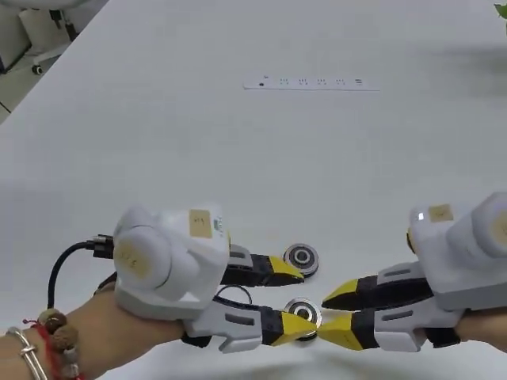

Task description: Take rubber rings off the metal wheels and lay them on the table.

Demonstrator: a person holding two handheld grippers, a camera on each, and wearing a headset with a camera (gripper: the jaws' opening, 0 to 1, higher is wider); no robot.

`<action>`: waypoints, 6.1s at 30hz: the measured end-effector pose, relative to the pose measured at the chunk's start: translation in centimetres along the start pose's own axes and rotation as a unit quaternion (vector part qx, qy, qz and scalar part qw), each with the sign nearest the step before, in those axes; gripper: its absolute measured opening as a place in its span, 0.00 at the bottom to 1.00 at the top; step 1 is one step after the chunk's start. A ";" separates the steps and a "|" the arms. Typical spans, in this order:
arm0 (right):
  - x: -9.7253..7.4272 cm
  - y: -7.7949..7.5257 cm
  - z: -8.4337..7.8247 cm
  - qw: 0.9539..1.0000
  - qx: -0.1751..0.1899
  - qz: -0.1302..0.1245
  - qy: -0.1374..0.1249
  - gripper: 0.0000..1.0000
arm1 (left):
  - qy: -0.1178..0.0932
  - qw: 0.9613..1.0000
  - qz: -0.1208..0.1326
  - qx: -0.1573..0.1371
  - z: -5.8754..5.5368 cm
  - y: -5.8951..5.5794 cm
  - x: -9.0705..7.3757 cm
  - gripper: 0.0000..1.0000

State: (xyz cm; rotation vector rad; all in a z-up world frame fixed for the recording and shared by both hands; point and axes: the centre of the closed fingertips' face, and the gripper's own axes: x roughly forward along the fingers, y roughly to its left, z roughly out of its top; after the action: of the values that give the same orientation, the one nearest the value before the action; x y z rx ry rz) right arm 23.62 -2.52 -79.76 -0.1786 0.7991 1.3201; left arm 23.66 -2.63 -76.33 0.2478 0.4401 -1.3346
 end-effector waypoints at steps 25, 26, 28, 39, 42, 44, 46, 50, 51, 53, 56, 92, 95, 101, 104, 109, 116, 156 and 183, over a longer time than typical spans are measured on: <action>1.0 0.3 -0.5 0.997 -0.072 -0.006 0.005 0.20 | 0.031 0.999 -0.002 0.031 -2.3 0.0 0.8 0.18; 1.1 0.2 -0.6 0.997 -0.074 -0.007 0.006 0.20 | 0.031 0.999 -0.001 0.032 -2.3 0.0 0.8 0.18; 1.1 0.2 -0.7 0.997 -0.078 -0.008 0.007 0.19 | 0.031 0.999 -0.001 0.035 -2.3 0.0 0.7 0.17; 1.0 -0.1 -0.7 0.996 -0.088 -0.012 0.011 0.16 | 0.030 0.998 0.001 0.047 -2.4 -0.1 0.7 0.15; 1.0 -0.3 -0.9 0.995 -0.092 -0.016 0.015 0.12 | 0.026 0.998 0.000 0.049 -2.4 -0.1 0.8 0.14; 1.0 -0.3 -0.9 0.996 -0.090 -0.016 0.017 0.11 | 0.025 0.998 0.000 0.051 -2.4 -0.2 0.8 0.14; 1.0 -0.4 -0.9 0.995 -0.093 -0.017 0.018 0.11 | 0.026 0.998 0.000 0.054 -2.4 -0.1 0.8 0.14; 0.9 -0.4 -1.0 0.995 -0.094 -0.019 0.019 0.08 | 0.025 0.998 0.000 0.055 -2.5 -0.1 0.8 0.14; 0.9 -0.5 -1.0 0.996 -0.090 -0.019 0.019 0.06 | 0.023 0.998 -0.001 0.053 -2.5 0.0 0.8 0.14; 0.9 -0.7 -1.0 0.996 -0.080 -0.022 0.017 0.02 | 0.019 0.999 -0.002 0.047 -2.6 0.1 0.8 0.14; 0.9 -0.6 -0.9 0.996 -0.081 -0.023 0.019 0.01 | 0.019 0.999 -0.002 0.050 -2.5 0.1 0.8 0.14; 0.2 -0.8 -0.7 0.998 0.064 -0.015 -0.002 0.00 | 0.017 0.998 0.003 0.058 -2.5 0.2 0.8 0.14; 0.0 -1.0 -0.7 0.997 0.079 -0.012 -0.008 0.00 | 0.016 0.998 0.003 0.058 -2.5 0.2 0.8 0.14; 0.0 -0.9 -0.7 0.995 0.102 -0.006 -0.016 0.00 | 0.016 0.998 0.002 0.058 -2.5 0.2 0.9 0.14; -0.1 -0.9 -0.6 0.993 0.115 -0.003 -0.020 0.00 | 0.015 0.998 0.002 0.058 -2.5 0.2 0.8 0.14; -0.3 -0.8 -0.5 0.992 0.124 0.003 -0.027 0.00 | 0.016 0.998 0.001 0.056 -2.5 0.1 0.8 0.14; -0.4 -0.6 -0.3 0.991 0.127 0.009 -0.027 0.00 | 0.019 0.998 -0.004 0.059 -2.6 0.0 0.8 0.14; 0.0 0.6 0.9 0.996 0.083 0.021 -0.005 0.00 | 0.032 0.997 -0.008 0.068 -2.6 0.1 0.8 0.13; -0.1 0.1 1.0 0.997 0.078 0.013 -0.003 0.00 | 0.049 0.997 -0.014 0.052 -2.6 0.2 0.4 0.15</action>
State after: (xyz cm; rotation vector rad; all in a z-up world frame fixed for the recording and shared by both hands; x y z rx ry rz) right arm 23.90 -2.06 -78.92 -0.0403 0.8971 1.2772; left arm 23.44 -1.87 -78.90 0.3964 0.4575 -1.3778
